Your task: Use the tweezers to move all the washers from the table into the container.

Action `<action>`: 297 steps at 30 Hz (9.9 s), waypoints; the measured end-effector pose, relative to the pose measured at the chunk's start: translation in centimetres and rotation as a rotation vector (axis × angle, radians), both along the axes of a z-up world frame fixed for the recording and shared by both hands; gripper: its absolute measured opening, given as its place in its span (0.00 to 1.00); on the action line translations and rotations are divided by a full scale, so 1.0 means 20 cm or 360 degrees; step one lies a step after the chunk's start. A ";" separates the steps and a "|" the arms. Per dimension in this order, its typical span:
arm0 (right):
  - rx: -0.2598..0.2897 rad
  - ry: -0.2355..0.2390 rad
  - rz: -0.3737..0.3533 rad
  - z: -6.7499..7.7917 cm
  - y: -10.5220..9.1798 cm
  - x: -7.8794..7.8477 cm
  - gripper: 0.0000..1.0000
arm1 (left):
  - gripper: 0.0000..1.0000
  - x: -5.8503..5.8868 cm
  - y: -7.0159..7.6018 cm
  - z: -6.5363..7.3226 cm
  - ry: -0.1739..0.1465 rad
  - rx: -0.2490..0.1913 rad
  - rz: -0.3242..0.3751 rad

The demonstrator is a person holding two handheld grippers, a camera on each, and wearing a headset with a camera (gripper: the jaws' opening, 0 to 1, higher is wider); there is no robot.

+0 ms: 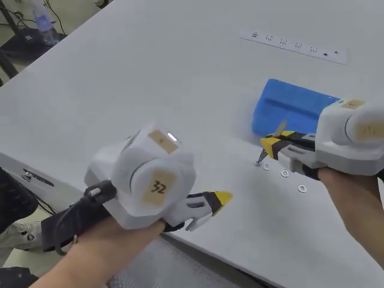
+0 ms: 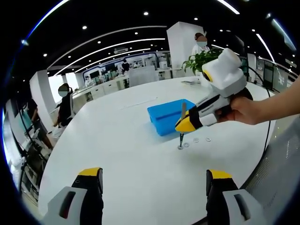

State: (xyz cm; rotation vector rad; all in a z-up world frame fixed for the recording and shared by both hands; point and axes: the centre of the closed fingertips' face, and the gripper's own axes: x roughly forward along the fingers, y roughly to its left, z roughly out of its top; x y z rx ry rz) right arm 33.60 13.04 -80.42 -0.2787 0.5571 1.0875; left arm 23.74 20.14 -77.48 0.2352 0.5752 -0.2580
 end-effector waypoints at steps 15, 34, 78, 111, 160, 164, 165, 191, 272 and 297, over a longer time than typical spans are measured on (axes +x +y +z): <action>0.0019 0.0013 -0.0013 0.00 -0.02 -0.02 0.01 | 0.93 0.00 0.00 -0.01 0.0003 0.0009 -0.0012; 0.0192 -0.0231 -0.0083 0.41 -0.03 0.20 0.01 | 0.93 0.00 -0.01 -0.01 0.0003 0.0003 -0.0014; -0.0018 -0.0141 -0.0193 0.01 0.00 0.45 0.02 | 0.92 -0.01 -0.04 -0.01 0.0026 -0.0010 -0.0057; 0.0196 -0.0141 -0.0117 0.31 -0.06 0.02 0.03 | 0.92 -0.01 -0.03 -0.01 0.0018 -0.0001 -0.0057; -0.0041 -0.0113 -0.0081 0.01 -0.09 -0.07 0.02 | 0.91 -0.01 -0.02 -0.03 0.0042 0.0025 -0.0051; -0.0096 -0.0175 -0.0042 0.00 -0.06 -0.07 0.02 | 0.91 -0.01 -0.02 -0.03 0.0044 0.0029 -0.0054; -0.0115 -0.0195 -0.0033 0.00 -0.06 -0.07 0.01 | 0.91 -0.01 -0.02 -0.03 0.0044 0.0029 -0.0054; 0.0094 -0.0107 -0.0185 0.33 -0.13 0.11 0.01 | 0.92 -0.01 -0.02 -0.04 0.0048 0.0029 -0.0052; 0.0023 -0.0334 -0.0226 0.34 -0.19 0.27 0.03 | 0.93 -0.02 0.01 -0.06 0.0085 0.0054 -0.0002; -0.0040 -0.0024 -0.0295 0.00 -0.28 0.01 0.03 | 0.93 -0.02 0.01 -0.06 0.0094 0.0055 -0.0003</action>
